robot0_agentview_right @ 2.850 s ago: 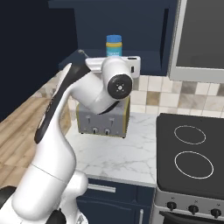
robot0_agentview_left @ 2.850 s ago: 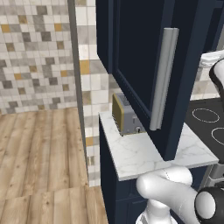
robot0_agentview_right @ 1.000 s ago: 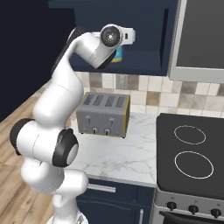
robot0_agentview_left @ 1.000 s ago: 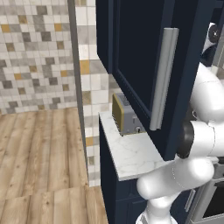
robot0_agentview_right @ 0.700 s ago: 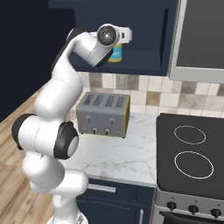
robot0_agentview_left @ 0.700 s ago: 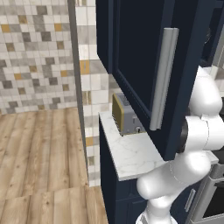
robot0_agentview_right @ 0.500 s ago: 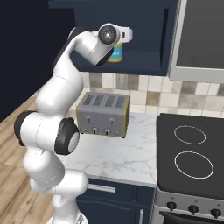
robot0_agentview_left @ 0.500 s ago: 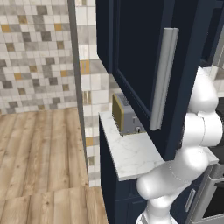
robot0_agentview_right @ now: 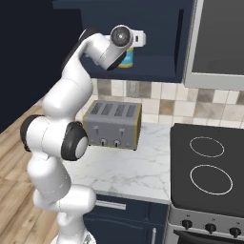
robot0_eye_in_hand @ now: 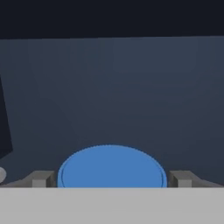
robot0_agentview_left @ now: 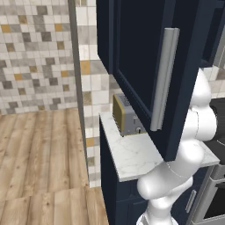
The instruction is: The dining table condiment station is running low on mayonnaise. Refill the condiment station by opening the cabinet and taking the mayonnaise from the cabinet and placing it on the dining table.
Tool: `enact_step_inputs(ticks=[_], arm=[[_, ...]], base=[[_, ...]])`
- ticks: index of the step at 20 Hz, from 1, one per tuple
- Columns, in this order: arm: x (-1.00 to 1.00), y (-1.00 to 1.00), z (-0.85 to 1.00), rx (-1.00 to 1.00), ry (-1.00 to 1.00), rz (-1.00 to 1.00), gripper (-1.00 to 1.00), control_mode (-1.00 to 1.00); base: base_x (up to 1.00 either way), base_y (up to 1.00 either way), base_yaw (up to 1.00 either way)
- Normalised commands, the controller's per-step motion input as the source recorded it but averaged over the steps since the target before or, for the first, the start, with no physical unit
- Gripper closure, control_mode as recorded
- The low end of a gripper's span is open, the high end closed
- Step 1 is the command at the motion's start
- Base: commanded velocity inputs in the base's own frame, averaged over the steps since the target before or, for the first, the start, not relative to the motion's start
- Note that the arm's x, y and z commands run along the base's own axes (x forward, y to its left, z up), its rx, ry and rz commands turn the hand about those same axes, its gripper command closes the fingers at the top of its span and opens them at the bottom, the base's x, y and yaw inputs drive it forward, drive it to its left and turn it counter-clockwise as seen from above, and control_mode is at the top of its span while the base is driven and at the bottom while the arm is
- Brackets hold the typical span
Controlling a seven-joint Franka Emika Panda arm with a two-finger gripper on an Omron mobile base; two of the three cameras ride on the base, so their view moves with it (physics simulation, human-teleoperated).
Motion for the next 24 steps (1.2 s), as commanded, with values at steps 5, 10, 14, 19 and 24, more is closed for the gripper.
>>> enact_step_inputs(ticks=[5, 10, 14, 19, 24], arm=[[0.09, 0.00, -0.10, 0.00, 0.06, 0.00, -1.00, -1.00], [0.06, 0.00, -0.11, 0.00, 0.06, 0.00, -1.00, -1.00], [0.19, 0.01, -0.37, 0.00, 0.13, 0.00, -1.00, -1.00], [0.15, 0.00, -0.31, 0.00, 0.11, 0.00, 1.00, -1.00], [0.19, 0.00, 0.00, 0.00, 0.02, 0.00, 1.00, -1.00]], base=[[0.00, 0.00, 0.00], [0.00, 0.00, 0.00], [0.00, 0.00, 0.00], [0.00, 0.00, 0.00], [0.00, 0.00, 0.00]])
